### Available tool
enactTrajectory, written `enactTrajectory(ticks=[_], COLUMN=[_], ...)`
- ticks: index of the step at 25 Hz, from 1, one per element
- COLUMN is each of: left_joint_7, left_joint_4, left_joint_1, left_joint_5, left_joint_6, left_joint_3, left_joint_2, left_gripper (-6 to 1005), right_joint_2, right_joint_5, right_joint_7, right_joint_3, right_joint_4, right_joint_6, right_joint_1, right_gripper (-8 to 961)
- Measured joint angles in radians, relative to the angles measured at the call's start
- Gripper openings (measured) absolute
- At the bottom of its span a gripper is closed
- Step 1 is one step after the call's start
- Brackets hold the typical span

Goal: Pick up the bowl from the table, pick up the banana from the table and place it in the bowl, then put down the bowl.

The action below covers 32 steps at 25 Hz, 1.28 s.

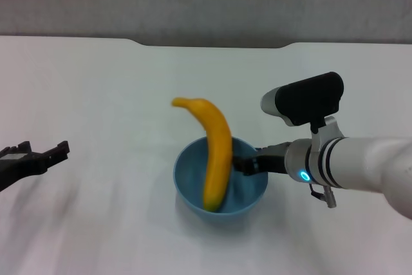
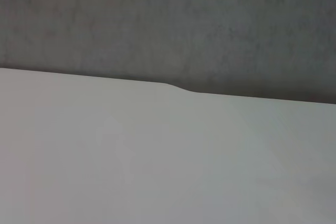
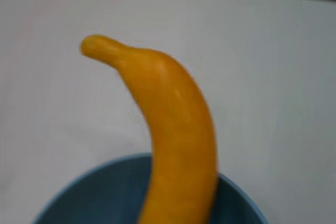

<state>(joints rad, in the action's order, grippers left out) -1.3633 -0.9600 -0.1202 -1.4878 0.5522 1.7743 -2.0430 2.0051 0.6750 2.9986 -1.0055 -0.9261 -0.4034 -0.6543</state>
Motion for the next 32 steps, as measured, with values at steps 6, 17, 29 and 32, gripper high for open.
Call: enactTrajectory(ticks=[6, 17, 29, 32], left_joint_7=[-0.001, -0.369, -1.116, -1.139], left_joint_4=[0.000, 0.032, 0.611, 0.695], left_joint_1=[0.013, 0.073, -0.085, -0.137], left_joint_5=[0.004, 0.392, 1.079, 1.120], left_joint_6=[-0.001, 0.030, 0.451, 0.473], left_joint_3=[0.003, -0.014, -0.041, -0.049], left_joint_2=[0.000, -0.006, -0.013, -0.011], left_gripper=[916, 916, 916, 916], right_joint_2=[-0.002, -0.004, 0.002, 0.003], right_joint_5=[-0.169, -0.406, -0.398, -0.398], right_joint_7=[-0.001, -0.001, -0.144, -0.246], right_joint_3=[-0.022, -0.058, -0.031, -0.010], right_joint_4=[-0.149, -0.211, 0.324, 0.483], right_joint_6=[-0.010, 0.443, 1.140, 1.263], right_joint_1=[0.112, 0.390, 0.358, 0.302], right_gripper=[472, 861, 903, 901])
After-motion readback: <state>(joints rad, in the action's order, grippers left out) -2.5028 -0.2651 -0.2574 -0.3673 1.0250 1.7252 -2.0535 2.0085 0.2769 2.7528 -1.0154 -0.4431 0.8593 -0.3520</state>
